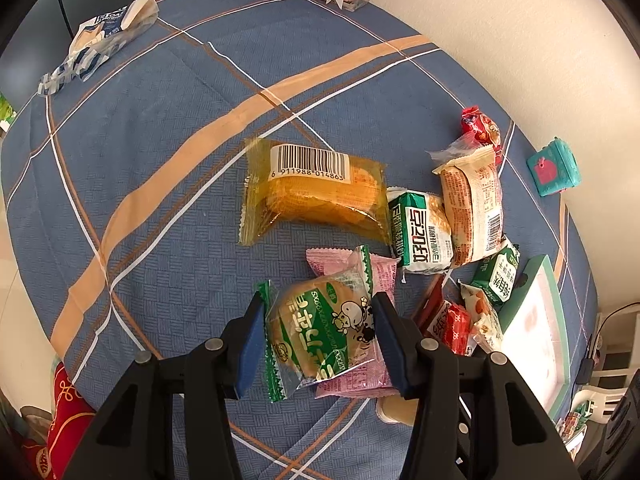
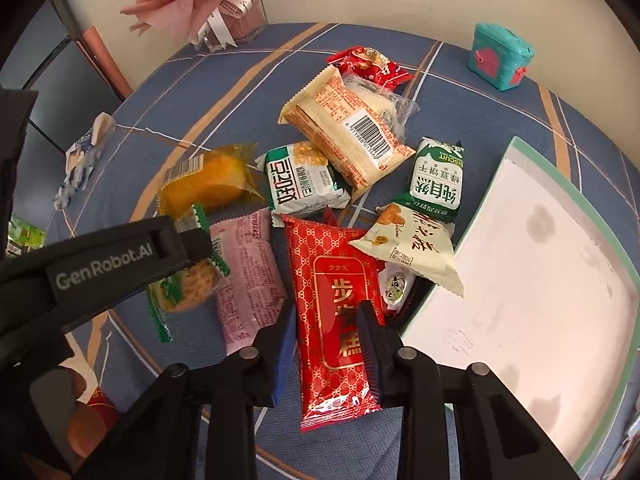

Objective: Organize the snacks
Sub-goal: 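Hold the green biscuit in the left gripper while the right lifts the red packet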

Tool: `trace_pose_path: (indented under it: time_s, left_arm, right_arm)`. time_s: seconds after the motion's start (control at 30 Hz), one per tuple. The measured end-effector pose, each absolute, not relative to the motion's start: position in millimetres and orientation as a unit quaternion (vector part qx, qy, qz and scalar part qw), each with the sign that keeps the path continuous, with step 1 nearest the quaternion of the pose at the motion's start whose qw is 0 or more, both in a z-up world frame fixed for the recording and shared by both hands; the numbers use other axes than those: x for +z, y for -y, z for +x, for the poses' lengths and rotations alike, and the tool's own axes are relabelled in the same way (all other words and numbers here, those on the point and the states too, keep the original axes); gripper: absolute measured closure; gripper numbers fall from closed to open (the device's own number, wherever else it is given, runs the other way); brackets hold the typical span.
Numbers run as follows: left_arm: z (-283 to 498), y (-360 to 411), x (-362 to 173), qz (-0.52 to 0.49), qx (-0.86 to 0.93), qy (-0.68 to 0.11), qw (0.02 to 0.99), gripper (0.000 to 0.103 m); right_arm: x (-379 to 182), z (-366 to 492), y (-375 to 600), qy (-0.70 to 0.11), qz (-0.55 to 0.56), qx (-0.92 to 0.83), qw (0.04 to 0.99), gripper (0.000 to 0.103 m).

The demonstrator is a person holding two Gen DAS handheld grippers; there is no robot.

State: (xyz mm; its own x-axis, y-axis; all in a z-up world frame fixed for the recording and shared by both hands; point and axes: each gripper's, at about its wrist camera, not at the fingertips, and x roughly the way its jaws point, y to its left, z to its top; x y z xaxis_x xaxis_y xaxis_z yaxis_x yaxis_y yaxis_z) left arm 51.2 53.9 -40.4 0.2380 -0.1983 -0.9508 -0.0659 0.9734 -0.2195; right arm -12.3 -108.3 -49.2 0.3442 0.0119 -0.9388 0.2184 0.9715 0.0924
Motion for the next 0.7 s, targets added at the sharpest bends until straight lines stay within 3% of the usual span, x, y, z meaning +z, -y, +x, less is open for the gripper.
trace_pose_path:
  time_s: [0.07,0.13,0.7]
  left_arm:
    - [51.6,-52.5,-41.5,-0.107,-0.043,-0.616,0.779,0.050]
    - [51.8,-52.4,-42.2,-0.107,-0.043,-0.617,0.779,0.050]
    - [55.1,-47.1,-49.9,-0.106,-0.044,-0.623,0.773,0.050]
  right_arm:
    - [-50.8,-11.9,107.0,-0.569,0.094,-0.063,0.814,0.065]
    - [-54.0,-11.3,107.1,-0.571,0.085,-0.070,0.813,0.049]
    - [-70.7,-12.3,121.1,-0.589,0.146,-0.050,0.794,0.047]
